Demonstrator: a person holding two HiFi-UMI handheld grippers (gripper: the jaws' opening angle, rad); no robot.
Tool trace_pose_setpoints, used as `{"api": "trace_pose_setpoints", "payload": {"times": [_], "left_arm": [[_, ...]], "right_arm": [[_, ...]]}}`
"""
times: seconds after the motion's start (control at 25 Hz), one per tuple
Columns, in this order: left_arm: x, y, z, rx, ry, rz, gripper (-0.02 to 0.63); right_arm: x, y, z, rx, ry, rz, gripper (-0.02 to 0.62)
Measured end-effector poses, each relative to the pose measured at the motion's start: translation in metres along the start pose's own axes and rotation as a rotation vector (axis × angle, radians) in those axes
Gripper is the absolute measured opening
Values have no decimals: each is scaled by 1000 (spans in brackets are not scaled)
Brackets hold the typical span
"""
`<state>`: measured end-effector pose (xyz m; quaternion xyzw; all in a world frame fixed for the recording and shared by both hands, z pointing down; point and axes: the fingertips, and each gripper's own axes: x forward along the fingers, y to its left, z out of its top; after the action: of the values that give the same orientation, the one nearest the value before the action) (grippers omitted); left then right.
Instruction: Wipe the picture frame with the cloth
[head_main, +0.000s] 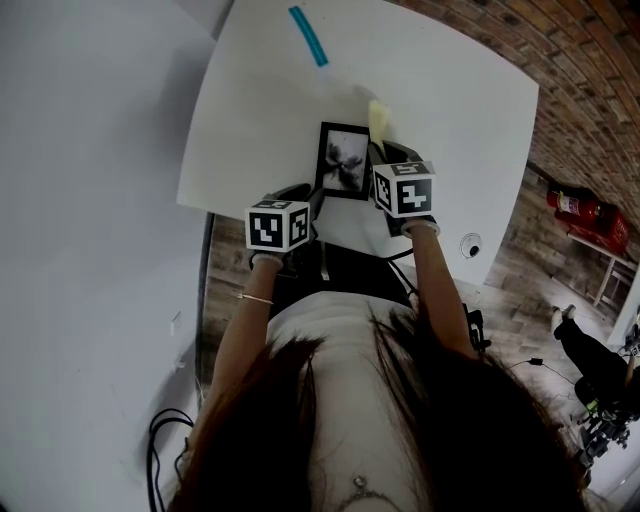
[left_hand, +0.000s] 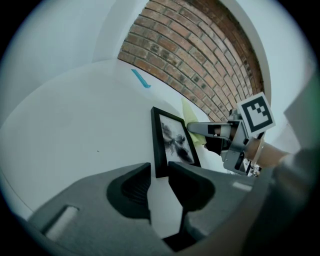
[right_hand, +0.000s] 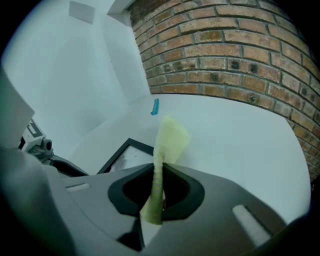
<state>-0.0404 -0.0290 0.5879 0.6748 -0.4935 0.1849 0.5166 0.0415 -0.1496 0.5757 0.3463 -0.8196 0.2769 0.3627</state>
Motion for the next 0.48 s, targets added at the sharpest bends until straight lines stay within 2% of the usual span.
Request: {"api": "trace_pose_setpoints", "payload": {"times": [0.48], "left_arm": [[1, 0, -1, -2, -3, -1, 115]], "right_arm": [[-4, 4, -10, -8, 7, 7, 35]]}}
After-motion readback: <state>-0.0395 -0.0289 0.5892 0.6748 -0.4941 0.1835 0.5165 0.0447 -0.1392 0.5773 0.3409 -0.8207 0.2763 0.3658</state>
